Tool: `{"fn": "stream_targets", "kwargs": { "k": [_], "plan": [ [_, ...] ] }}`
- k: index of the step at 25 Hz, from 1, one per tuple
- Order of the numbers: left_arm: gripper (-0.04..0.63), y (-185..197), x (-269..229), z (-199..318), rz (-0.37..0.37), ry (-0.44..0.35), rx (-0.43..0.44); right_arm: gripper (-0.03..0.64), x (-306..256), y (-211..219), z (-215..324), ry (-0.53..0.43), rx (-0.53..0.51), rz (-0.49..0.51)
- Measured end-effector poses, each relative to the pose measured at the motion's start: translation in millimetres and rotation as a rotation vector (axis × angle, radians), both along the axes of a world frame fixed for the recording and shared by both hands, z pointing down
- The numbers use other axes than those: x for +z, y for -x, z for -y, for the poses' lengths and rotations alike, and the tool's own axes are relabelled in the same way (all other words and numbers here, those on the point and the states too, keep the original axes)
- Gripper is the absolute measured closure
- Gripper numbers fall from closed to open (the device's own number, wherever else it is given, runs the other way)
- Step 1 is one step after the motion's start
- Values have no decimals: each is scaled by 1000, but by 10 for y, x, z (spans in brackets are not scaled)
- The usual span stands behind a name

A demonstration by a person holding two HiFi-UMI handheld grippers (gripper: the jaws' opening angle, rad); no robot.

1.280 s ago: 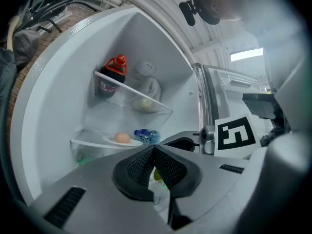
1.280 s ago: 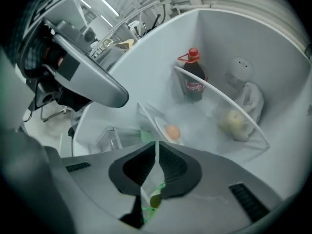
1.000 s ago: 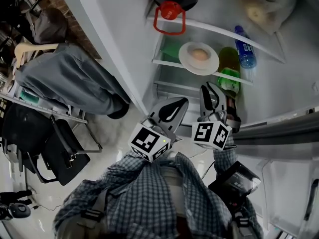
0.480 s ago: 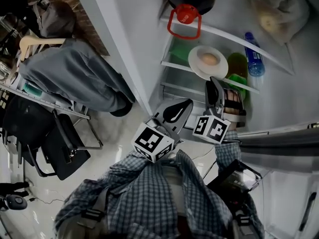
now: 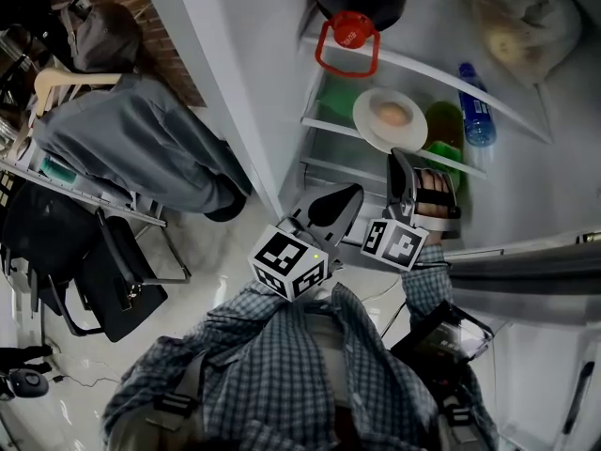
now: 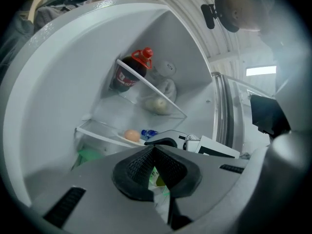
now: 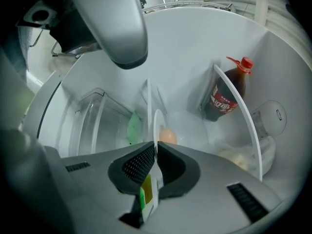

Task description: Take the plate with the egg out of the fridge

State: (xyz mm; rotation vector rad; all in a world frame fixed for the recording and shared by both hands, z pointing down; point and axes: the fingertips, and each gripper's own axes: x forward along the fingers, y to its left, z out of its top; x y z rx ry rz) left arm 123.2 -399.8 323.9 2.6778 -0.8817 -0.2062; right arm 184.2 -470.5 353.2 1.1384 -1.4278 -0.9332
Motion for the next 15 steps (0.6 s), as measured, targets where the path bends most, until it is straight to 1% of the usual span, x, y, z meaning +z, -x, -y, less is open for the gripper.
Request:
{"fn": "stream_targets", "kwargs": {
  "k": [6,8,12,15],
  "plan": [
    [591,-10,57,67,-37,63,-14,595,-13,4,-44,-1,1,-10],
    [591,-16,71,106,-65,93,-19,595,-12,4,-61,-2,0,-6],
    [591,-47,63,173,-164,170,-9,595,-19,-10,-108,-4,4,-4],
    [589,-93,34,227,-252,233,10,595,-73,-13,-143,-14,7,0]
  ]
}}
